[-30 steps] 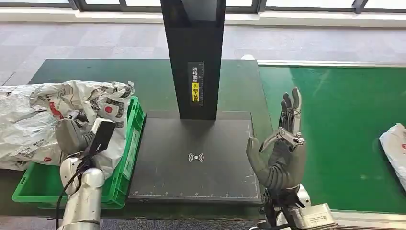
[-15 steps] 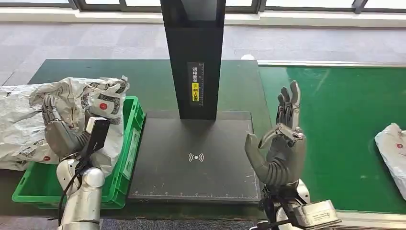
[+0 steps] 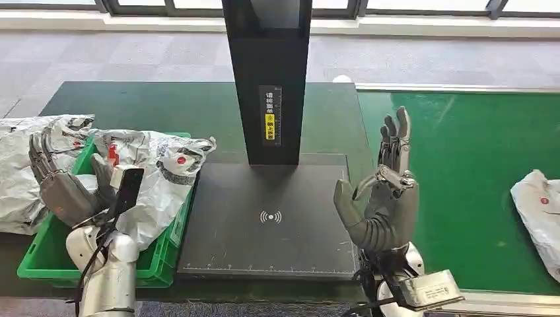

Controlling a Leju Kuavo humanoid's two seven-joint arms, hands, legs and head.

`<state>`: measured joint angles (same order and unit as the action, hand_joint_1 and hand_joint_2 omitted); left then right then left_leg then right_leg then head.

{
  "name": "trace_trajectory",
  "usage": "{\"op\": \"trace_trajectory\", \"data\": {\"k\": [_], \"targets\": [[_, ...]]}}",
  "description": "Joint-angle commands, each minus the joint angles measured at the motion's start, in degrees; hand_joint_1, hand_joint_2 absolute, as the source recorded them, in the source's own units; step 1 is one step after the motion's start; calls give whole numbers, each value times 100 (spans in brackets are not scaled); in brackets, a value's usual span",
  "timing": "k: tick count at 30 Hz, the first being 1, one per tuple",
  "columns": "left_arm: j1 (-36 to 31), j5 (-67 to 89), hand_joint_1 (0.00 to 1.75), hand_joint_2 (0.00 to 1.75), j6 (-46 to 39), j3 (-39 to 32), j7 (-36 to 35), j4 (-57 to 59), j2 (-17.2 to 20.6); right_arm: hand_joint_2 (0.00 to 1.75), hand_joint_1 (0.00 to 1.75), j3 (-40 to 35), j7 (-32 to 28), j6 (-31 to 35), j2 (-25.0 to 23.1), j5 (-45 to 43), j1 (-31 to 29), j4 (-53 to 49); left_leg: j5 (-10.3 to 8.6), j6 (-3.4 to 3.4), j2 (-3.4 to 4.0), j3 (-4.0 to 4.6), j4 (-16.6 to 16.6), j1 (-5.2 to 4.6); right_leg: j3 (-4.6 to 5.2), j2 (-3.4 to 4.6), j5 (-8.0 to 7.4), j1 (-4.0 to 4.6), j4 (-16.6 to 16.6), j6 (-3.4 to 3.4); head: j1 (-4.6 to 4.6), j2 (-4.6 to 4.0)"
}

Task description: Moved the parcel from conveyor to table for the left to box.

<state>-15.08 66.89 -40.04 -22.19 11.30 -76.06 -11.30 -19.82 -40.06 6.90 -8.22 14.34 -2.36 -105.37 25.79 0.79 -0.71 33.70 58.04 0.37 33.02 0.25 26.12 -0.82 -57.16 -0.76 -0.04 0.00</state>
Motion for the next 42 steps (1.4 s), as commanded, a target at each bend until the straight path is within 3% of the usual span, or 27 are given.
{"op": "trace_trajectory", "data": {"k": [1, 16, 22, 24, 25, 26, 28, 32, 33, 35, 37, 40, 42], "targets": [[-300, -592, 0, 0, 166, 122, -114, 560, 34, 175, 0, 7, 6, 148, 36, 26, -9, 237, -6, -1, -4, -2, -8, 4, -8, -12, -4, 6, 11, 4, 0, 0], [-175, -1132, 0, 0, 249, 230, 75, 294, 59, 175, 0, -42, 6, 221, 87, -3, 55, 192, -5, -1, 5, -7, -11, 3, -9, -4, -5, 5, 13, 6, 0, 0], [696, -3881, 0, 0, 513, 934, 2083, -1401, -81, 175, 0, 109, 6, 479, 21, 129, 85, 287, 5, -3, 22, -6, -5, 5, -7, 14, -4, 7, 11, 4, 0, 0], [977, -4710, 0, 0, 1049, 1347, 2582, -1882, -116, 175, 0, 349, 6, 469, -95, 151, 102, 436, 6, -3, 16, -1, -1, 3, 0, 9, 0, 4, 5, 1, 0, 0], [1129, -5483, 0, 0, 1845, 1685, 2865, -2145, -95, 175, 0, 629, 6, 498, -237, 257, 107, 670, 6, -3, 14, -3, -3, 5, -5, 4, 1, 6, 10, 3, 0, 0], [1266, -5660, 0, 0, 2119, 1848, 2870, -2335, -130, 175, 0, 900, 6, 438, -371, 403, 40, 880, 6, -4, 13, -6, -5, 8, -11, 0, 1, 10, 15, 4, 0, 0], [1395, -6475, 0, 0, 3452, 2266, 2870, -2431, -8, 175, 0, 1382, 543, 654, -493, 817, -93, 1331, 4, -3, 10, -3, -2, 6, -7, 2, 0, 8, 13, 2, 0, 0], [1203, -6917, 0, 0, 5546, 2236, 2870, -1803, -116, 175, 0, 2259, 985, 906, -329, 1585, -584, 2275, 3, -4, 5, -9, -10, 4, -15, -3, -3, 5, 24, 0, 0, 0], [1185, -6749, 0, 0, 5803, 2202, 2870, -1818, -187, 0, 0, 2473, 1061, 998, -279, 1694, -676, 2271, -7, -6, 1, -13, -21, 2, -21, -10, -11, 4, 35, 0, 0, 0], [1183, -6491, 0, 0, 5886, 2279, 2870, -1797, -240, 0, 0, 2783, 1122, 962, -162, 1834, -647, 2065, -4, -11, -1, -1, -9, -1, -14, -11, -7, 1, 23, -3, 0, 0], [1216, -6225, 0, 0, 5930, 2587, 2870, -1708, -57, 0, 0, 3140, 1370, 900, -149, 2448, -396, 1751, -5, -13, -13, -1, -7, -6, -13, -22, -7, -4, 18, -6, 0, 0], [1325, -6038, 0, 0, 5659, 2894, 2870, -1805, 149, 0, 0, 3524, 1443, 923, -50, 2602, 25, 1666, -8, -14, -30, -6, -10, -3, -25, -40, -5, 0, 27, -6, 0, 0], [1449, -6115, 0, 0, 5616, 2927, 2870, -1902, 208, 0, 0, 3874, 1401, 1307, 82, 2872, 244, 1863, -4, -13, -23, -13, -14, -3, -29, -32, -3, 0, 31, -4, 0, 0]]}}
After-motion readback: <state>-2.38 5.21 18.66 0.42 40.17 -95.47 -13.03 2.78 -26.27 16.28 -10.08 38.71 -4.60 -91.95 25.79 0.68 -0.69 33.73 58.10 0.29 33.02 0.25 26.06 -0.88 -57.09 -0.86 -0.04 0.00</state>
